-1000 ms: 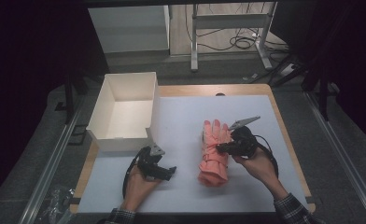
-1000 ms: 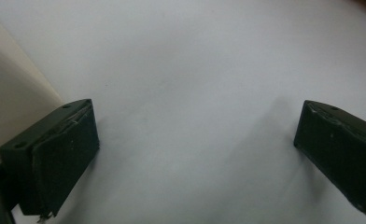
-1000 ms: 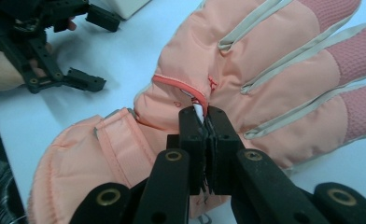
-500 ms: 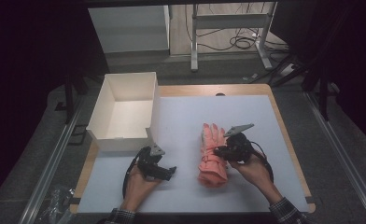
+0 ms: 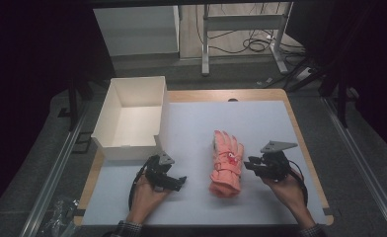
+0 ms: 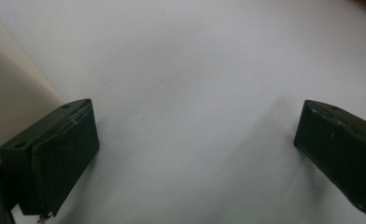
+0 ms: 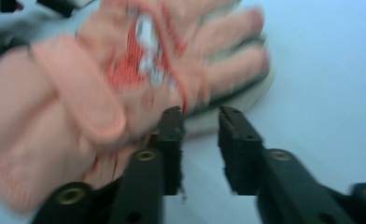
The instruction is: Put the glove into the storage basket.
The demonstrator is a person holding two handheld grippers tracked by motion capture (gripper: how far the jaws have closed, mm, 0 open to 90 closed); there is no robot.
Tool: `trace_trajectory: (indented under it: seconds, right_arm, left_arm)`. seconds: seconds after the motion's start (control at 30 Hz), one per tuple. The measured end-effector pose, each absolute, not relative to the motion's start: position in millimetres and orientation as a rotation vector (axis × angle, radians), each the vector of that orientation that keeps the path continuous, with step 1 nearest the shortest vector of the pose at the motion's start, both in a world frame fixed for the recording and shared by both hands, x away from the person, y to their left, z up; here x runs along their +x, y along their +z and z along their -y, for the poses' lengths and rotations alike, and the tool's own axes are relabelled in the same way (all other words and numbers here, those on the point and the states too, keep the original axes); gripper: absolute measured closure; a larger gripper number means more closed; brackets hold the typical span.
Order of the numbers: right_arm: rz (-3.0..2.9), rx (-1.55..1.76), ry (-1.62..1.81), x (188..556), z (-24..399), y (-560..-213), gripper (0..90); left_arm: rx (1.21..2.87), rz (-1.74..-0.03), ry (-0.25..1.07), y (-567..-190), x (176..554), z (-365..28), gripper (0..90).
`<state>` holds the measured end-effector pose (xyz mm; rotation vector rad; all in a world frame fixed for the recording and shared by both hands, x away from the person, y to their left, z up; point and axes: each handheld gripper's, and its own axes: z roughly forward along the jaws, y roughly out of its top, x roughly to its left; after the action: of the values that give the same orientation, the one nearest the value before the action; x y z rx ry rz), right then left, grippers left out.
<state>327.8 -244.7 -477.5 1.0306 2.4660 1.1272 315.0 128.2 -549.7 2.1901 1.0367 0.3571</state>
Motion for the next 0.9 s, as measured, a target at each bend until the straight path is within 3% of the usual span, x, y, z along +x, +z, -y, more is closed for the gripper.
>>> trace_trajectory:
  seconds: [0.3,0.9]
  right_arm:
    - [-2.527,1.040,1.215,303.3,250.6,-512.3,84.3]
    - [-2.593,0.949,1.232,296.4,209.2,-525.5,83.5]
  left_arm:
    - [2.191,-1.034,0.358,-549.6,315.3,-128.5,0.0]
    - [2.187,-1.036,0.355,-549.8,315.0,-128.7,0.0]
